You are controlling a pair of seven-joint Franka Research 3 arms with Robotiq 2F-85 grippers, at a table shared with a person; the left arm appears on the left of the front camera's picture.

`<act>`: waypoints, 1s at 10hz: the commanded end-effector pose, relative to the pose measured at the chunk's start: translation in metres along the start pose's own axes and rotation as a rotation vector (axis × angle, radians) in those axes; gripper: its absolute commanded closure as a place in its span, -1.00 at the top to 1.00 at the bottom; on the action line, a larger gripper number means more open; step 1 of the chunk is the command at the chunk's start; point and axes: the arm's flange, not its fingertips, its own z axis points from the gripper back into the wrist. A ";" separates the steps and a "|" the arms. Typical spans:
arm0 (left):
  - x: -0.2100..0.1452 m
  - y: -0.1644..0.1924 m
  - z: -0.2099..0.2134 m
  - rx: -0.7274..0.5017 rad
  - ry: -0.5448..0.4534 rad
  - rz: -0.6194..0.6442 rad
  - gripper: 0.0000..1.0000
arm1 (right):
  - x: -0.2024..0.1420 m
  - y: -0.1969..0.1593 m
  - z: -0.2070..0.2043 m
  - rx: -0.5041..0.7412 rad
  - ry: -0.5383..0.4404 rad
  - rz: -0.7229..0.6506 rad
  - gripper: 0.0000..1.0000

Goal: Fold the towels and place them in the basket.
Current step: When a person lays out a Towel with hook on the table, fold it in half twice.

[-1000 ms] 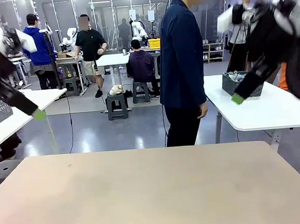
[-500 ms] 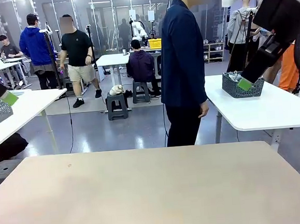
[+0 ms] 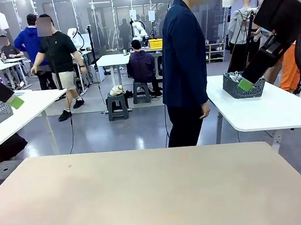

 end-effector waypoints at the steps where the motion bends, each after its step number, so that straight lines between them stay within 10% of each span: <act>1: 0.004 0.009 0.018 -0.015 -0.025 0.011 1.00 | 0.000 -0.009 0.016 0.010 -0.035 -0.010 1.00; 10: -0.026 0.073 0.191 -0.142 -0.235 0.126 1.00 | -0.051 -0.061 0.190 0.152 -0.265 -0.129 1.00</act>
